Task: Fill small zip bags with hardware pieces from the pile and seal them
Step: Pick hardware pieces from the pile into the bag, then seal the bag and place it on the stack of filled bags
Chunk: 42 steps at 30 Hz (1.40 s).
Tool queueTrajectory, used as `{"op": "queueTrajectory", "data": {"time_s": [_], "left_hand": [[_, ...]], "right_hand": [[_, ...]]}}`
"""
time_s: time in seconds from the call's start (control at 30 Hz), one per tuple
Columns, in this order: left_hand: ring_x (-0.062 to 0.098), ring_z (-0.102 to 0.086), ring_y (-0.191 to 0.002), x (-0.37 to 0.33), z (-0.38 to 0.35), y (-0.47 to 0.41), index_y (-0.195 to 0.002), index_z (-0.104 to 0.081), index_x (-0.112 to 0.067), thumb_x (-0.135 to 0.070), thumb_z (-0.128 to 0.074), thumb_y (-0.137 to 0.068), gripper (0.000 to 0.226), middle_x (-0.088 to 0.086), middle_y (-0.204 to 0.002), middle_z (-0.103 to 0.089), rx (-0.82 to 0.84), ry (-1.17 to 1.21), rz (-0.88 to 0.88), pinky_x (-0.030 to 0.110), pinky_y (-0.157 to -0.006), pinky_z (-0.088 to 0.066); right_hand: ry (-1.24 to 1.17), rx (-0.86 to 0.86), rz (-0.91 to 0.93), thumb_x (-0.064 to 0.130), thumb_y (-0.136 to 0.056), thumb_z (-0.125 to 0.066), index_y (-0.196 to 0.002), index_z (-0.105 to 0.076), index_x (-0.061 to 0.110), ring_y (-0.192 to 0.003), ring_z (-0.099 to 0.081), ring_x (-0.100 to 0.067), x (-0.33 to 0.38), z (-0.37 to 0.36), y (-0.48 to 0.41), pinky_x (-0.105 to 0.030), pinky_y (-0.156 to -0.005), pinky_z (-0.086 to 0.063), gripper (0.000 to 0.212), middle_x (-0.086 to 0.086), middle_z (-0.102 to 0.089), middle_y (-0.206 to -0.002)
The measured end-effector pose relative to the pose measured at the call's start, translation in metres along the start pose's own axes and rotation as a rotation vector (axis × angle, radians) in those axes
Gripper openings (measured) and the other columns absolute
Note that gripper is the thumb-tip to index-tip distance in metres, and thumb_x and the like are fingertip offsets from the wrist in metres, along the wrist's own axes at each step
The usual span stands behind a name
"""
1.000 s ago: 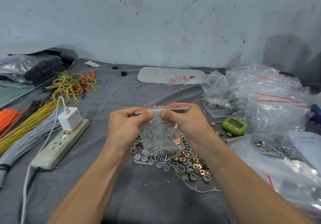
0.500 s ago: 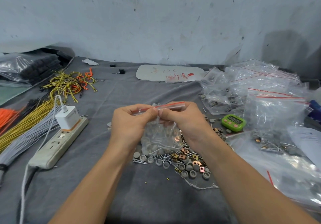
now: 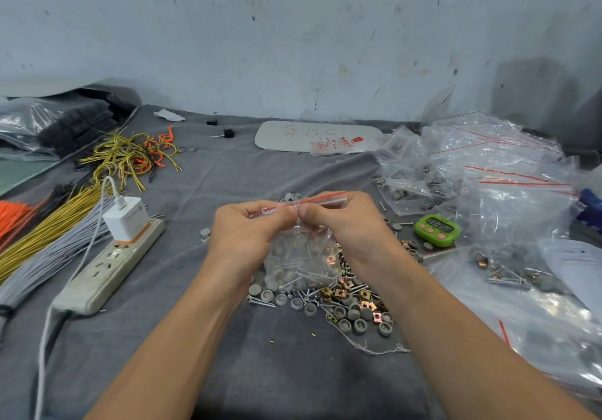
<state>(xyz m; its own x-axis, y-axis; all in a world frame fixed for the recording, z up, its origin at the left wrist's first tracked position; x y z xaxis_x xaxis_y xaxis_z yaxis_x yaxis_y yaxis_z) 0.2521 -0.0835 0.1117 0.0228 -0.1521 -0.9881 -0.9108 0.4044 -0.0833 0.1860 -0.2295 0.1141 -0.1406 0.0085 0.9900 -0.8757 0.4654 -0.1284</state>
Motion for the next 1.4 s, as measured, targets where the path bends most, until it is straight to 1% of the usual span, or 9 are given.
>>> {"op": "queueTrajectory", "data": {"time_s": [0.13, 0.3, 0.4, 0.5, 0.6, 0.83, 1.0, 1.13, 1.4], "left_hand": [[0.016, -0.072, -0.068, -0.001, 0.0, 0.0, -0.08, -0.079, -0.004, -0.006, -0.085, -0.072, 0.011, 0.013, -0.077, -0.077, -0.041, -0.009, -0.032, 0.021, -0.061, -0.055], [0.015, -0.071, -0.066, 0.0, 0.002, -0.001, -0.081, -0.079, -0.004, -0.005, -0.085, -0.072, 0.011, 0.012, -0.076, -0.077, -0.069, -0.015, -0.033, 0.02, -0.061, -0.054], [0.018, -0.074, -0.071, 0.001, 0.004, -0.001, -0.086, -0.08, -0.006, -0.01, -0.084, -0.076, 0.012, 0.012, -0.079, -0.078, -0.066, -0.003, -0.008, 0.024, -0.062, -0.056], [0.014, -0.073, -0.066, 0.001, 0.008, -0.002, -0.083, -0.08, -0.008, -0.014, -0.085, -0.076, 0.01, 0.01, -0.076, -0.077, -0.092, -0.001, -0.008, 0.021, -0.059, -0.054], [0.012, -0.071, -0.063, -0.002, 0.009, -0.001, -0.079, -0.079, -0.009, -0.018, -0.087, -0.068, 0.016, 0.01, -0.074, -0.077, -0.089, 0.016, -0.017, 0.019, -0.056, -0.053], [0.01, -0.07, -0.06, -0.005, 0.007, 0.001, -0.075, -0.078, -0.009, -0.027, -0.084, -0.057, 0.027, 0.009, -0.072, -0.076, -0.08, 0.043, -0.015, 0.018, -0.054, -0.052], [0.011, -0.069, -0.057, -0.002, 0.005, 0.003, -0.079, -0.076, -0.003, -0.022, -0.082, -0.06, 0.028, 0.008, -0.068, -0.075, -0.086, 0.118, 0.051, 0.018, -0.053, -0.053], [0.012, -0.07, -0.06, 0.0, 0.005, 0.002, -0.082, -0.076, -0.002, -0.009, -0.08, -0.076, 0.01, 0.009, -0.072, -0.076, -0.082, 0.12, 0.062, 0.018, -0.054, -0.054], [0.011, -0.069, -0.062, 0.0, 0.007, 0.0, -0.083, -0.077, -0.003, -0.008, -0.081, -0.079, 0.008, 0.009, -0.072, -0.075, -0.1, 0.055, 0.047, 0.018, -0.056, -0.053]], "right_hand": [[0.013, 0.004, -0.001, -0.007, -0.082, -0.076, -0.077, -0.077, 0.004, -0.065, -0.065, -0.015, 0.001, -0.004, 0.0, -0.023, -0.06, -0.053, 0.012, -0.011, -0.073, -0.072], [-0.001, 0.006, -0.003, -0.008, -0.083, -0.073, -0.079, -0.075, -0.003, -0.061, -0.062, -0.012, 0.005, -0.007, 0.002, -0.022, -0.058, -0.052, 0.007, -0.011, -0.069, -0.069], [-0.001, -0.022, -0.066, -0.001, -0.085, -0.075, -0.079, -0.079, 0.006, -0.068, -0.065, -0.021, 0.006, -0.001, 0.003, -0.035, -0.069, -0.055, 0.011, -0.013, -0.073, -0.075], [-0.016, -0.06, -0.093, 0.002, -0.085, -0.074, -0.073, -0.078, 0.011, -0.072, -0.054, -0.03, 0.008, 0.006, 0.003, -0.044, -0.072, -0.044, 0.015, -0.017, -0.07, -0.073], [-0.015, -0.056, -0.068, 0.003, -0.084, -0.075, -0.071, -0.079, 0.011, -0.072, -0.053, -0.03, 0.011, 0.006, 0.005, -0.042, -0.071, -0.045, 0.016, -0.02, -0.069, -0.074], [0.016, -0.054, -0.059, 0.007, -0.085, -0.076, -0.068, -0.078, 0.011, -0.062, -0.052, -0.023, 0.013, 0.006, 0.006, -0.02, -0.049, -0.046, 0.018, -0.014, -0.071, -0.067], [0.014, -0.03, -0.078, 0.005, -0.085, -0.077, -0.067, -0.079, 0.012, -0.065, -0.059, -0.023, 0.011, 0.006, 0.005, -0.025, -0.06, -0.051, 0.02, -0.011, -0.072, -0.068], [-0.028, -0.022, -0.106, 0.0, -0.085, -0.076, -0.064, -0.079, 0.014, -0.073, -0.066, -0.025, 0.009, 0.006, 0.004, -0.033, -0.073, -0.056, 0.025, -0.007, -0.073, -0.069], [-0.093, -0.045, -0.132, -0.005, -0.083, -0.075, -0.071, -0.078, 0.008, -0.062, -0.07, -0.016, 0.009, 0.006, 0.004, -0.024, -0.06, -0.056, 0.018, -0.008, -0.073, -0.068]]}}
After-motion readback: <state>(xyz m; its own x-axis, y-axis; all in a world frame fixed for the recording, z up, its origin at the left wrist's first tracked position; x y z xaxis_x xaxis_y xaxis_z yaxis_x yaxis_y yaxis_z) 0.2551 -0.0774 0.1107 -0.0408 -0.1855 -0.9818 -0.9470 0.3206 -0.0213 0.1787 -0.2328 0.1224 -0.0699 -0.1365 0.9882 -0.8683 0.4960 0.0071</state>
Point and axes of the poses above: each hand's wrist, its own y-axis away from the middle knuckle, its own z-axis out of the back of the hand, x = y × z, the point moved 5 cm from there along -y, towards the middle knuckle
